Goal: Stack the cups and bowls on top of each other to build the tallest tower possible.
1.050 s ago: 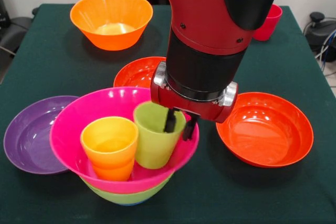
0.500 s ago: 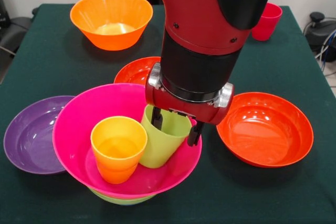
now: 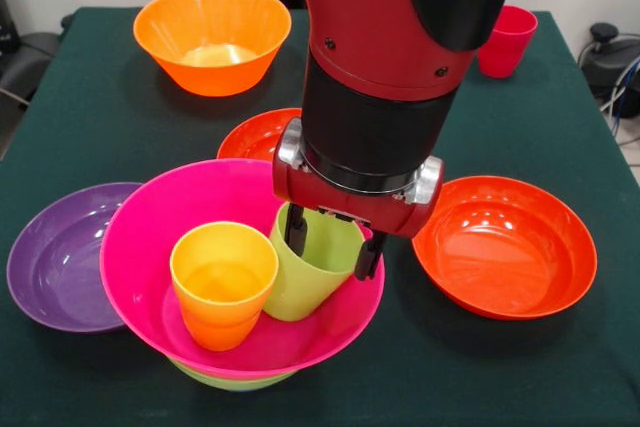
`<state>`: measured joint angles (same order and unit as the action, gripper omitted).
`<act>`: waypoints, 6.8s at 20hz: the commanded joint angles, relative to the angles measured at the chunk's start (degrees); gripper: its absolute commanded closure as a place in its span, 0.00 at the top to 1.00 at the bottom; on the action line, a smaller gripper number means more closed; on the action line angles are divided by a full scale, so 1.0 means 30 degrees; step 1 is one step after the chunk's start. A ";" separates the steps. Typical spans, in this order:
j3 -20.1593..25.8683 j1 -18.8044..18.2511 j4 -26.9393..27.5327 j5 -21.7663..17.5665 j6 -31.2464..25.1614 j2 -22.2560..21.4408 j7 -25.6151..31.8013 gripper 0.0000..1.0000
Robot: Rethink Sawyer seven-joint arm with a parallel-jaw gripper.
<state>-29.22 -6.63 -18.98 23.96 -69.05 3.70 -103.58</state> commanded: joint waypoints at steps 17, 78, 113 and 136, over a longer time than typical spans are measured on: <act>0.1633 -0.1550 -0.2182 0.0199 -0.4414 -0.3928 0.1115 1.00; -0.0674 -0.2160 0.2931 0.2637 -0.3181 0.0415 -0.2334 1.00; -0.5096 -0.2678 0.3656 0.6670 -0.2407 0.1860 -0.1767 1.00; -0.9299 -0.3648 0.4501 1.0597 -0.2299 0.2912 -0.0905 1.00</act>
<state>-56.12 -16.58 -6.01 54.99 -78.67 12.10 -103.58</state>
